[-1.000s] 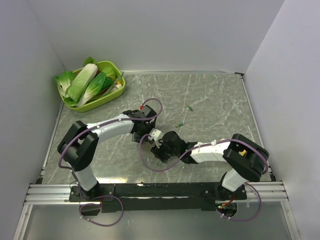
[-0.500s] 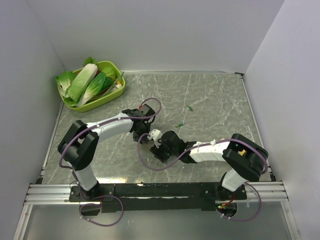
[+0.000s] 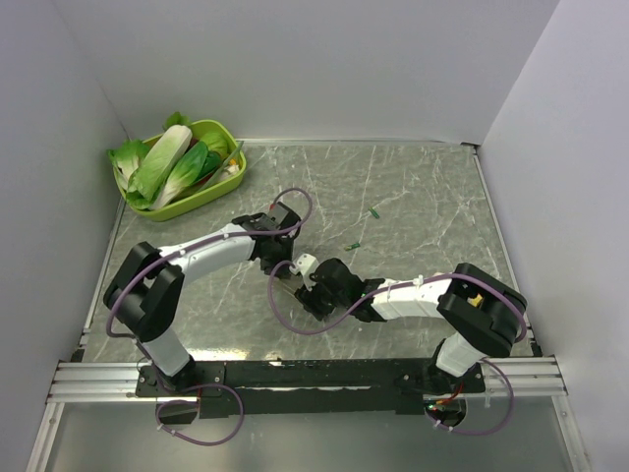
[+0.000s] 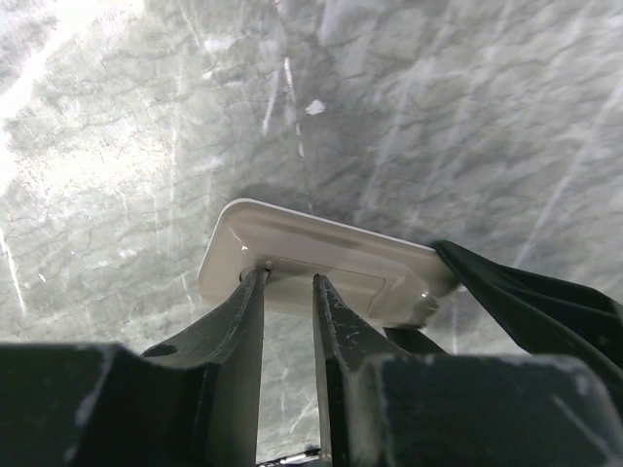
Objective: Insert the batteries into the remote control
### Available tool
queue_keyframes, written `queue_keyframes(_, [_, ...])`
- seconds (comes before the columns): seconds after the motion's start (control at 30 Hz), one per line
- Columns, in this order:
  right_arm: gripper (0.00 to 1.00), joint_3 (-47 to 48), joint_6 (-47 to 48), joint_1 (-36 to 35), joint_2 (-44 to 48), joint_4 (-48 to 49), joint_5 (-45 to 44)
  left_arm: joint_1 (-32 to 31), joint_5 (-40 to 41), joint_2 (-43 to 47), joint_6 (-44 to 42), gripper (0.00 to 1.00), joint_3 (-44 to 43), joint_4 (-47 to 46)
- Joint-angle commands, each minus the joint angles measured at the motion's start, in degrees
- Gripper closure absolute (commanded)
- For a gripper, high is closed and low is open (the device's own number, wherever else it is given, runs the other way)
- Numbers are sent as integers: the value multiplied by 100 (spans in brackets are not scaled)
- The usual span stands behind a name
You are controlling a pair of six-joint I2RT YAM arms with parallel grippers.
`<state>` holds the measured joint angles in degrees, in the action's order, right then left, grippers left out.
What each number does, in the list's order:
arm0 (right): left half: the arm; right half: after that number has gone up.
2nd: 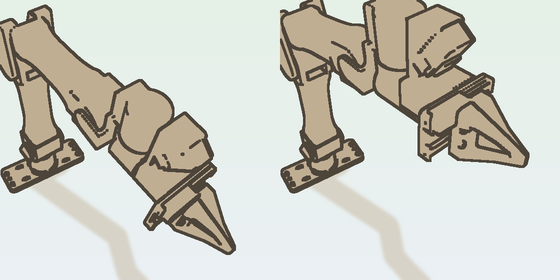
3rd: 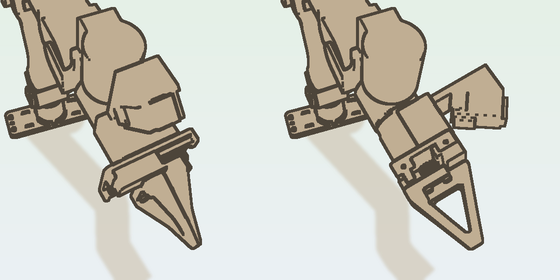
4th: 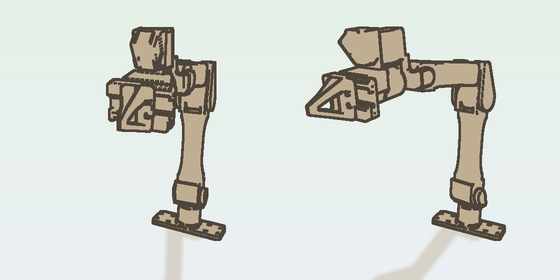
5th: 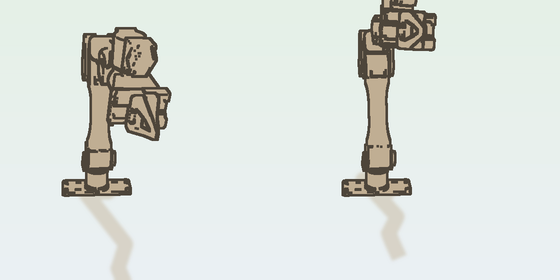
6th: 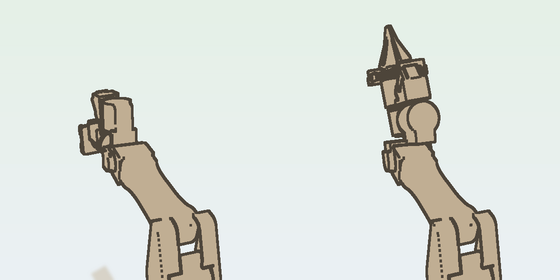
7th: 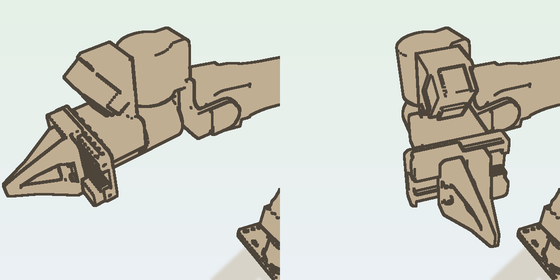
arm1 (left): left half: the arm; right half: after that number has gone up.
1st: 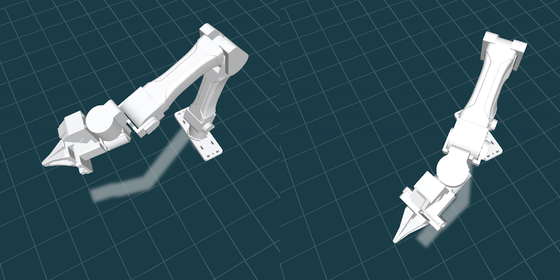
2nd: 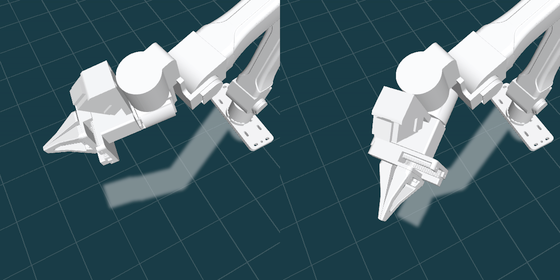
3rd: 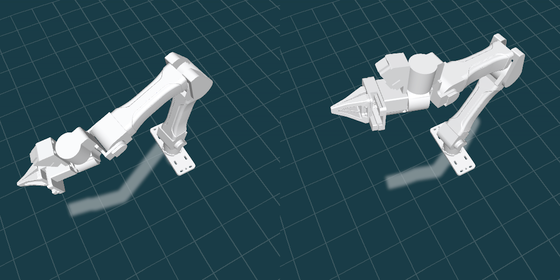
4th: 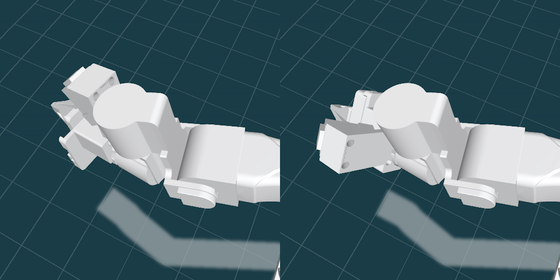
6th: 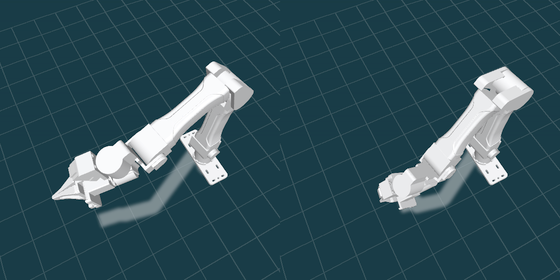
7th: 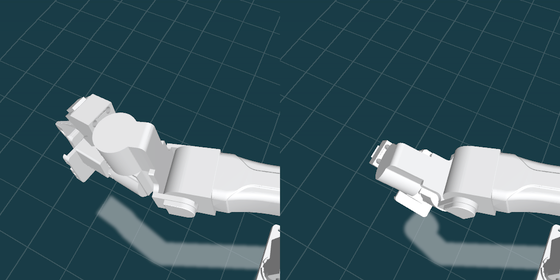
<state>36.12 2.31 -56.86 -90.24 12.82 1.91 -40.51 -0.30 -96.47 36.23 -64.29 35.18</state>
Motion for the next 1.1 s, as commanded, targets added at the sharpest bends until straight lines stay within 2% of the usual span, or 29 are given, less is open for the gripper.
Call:
queue_keyframes(0.0, [100,115,104,-317,-468,248,486,-352,-2247,444,763,84,-162,-1364])
queue_keyframes(0.2, [100,281,77,-326,-565,37,363,-361,-2448,471,789,93,-303,-1338])
queue_keyframes(0.37, [100,326,95,-326,-556,-51,283,-361,-2361,585,816,93,-268,-1303])
queue_keyframes(0.5, [100,247,68,-326,-504,-16,178,-273,-1897,681,816,89,-225,-1180])
queue_keyframes(0.63, [100,220,59,-326,-407,-51,90,69,-1623,1015,904,86,328,-1845])
queue_keyframes(0.8, [100,290,68,-334,-433,-174,72,114,-1167,647,491,78,-206,-1663])
queue_keyframes(0.93, [100,369,68,-326,-398,-323,37,254,-982,331,446,75,-84,-1804])
queue_keyframes(1.03, [98,449,42,-326,-337,-534,2,456,-824,434,508,68,66,-1918])
queue_keyframes(1.07, [96,466,24,-334,-302,-587,-15,543,-762,531,508,61,92,-1997])
